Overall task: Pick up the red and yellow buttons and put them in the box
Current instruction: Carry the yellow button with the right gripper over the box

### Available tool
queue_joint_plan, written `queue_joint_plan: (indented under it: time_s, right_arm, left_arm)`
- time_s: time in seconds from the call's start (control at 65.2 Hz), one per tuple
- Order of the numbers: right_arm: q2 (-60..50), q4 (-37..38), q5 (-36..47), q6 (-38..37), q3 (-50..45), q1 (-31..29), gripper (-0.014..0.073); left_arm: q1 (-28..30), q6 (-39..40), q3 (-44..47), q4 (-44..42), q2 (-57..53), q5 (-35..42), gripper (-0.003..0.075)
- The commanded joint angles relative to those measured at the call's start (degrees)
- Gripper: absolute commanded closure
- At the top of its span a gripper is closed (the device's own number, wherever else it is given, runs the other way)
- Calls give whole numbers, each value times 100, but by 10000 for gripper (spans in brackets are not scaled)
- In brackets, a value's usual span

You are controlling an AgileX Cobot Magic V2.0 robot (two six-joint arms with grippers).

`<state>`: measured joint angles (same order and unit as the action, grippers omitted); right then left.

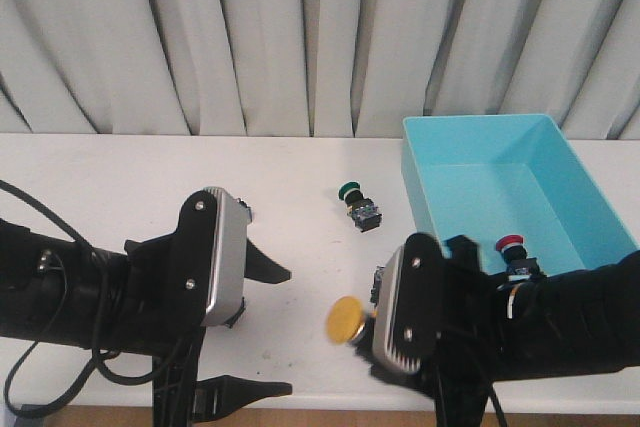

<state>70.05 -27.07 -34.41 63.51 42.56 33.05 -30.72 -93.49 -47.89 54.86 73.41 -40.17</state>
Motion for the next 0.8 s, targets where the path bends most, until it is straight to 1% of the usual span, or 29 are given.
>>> queue_joint_plan:
  time_s: [0.0, 0.046, 0.061, 0.123, 0.199, 0.245, 0.307, 0.445, 0.69, 0.782]
  right_arm:
    - [-114, 1320, 342, -2360, 311, -241, 368]
    - [-114, 1936, 272, -3267, 407, -427, 368]
    - [-114, 2102, 237, -3696, 446, -498, 368]
    - [-106, 2745, 79, -4825, 622, -852, 366]
    - [-52, 3231, -82, -5846, 813, -1318, 366]
    - [43, 3329, -286, -6224, 987, -1617, 365]
    - [251, 3321, -545, -6385, 1281, -2004, 363]
    - [957, 3222, -951, -6391, 1949, -2491, 354]
    - [2565, 3086, -1377, -6391, 3319, -2954, 349]
    - [3216, 3006, -1481, -6351, 3853, -3028, 349]
  left_arm:
    - [-44, 606, -148, -391, -110, 170, 129]
    - [-44, 731, -148, -555, -110, 184, 136]
    - [-44, 800, -148, -620, -110, 184, 141]
    - [-44, 912, -148, -717, -110, 171, 149]
    - [-44, 936, -148, -717, -110, 169, 159]
    - [-44, 936, -148, -717, -110, 169, 162]
    - [-44, 936, -148, -717, -110, 169, 162]
    - [-44, 938, -148, -712, -110, 151, 162]
    - [-44, 943, -148, -704, -110, 105, 162]
    - [-44, 943, -148, -704, -110, 47, 162]
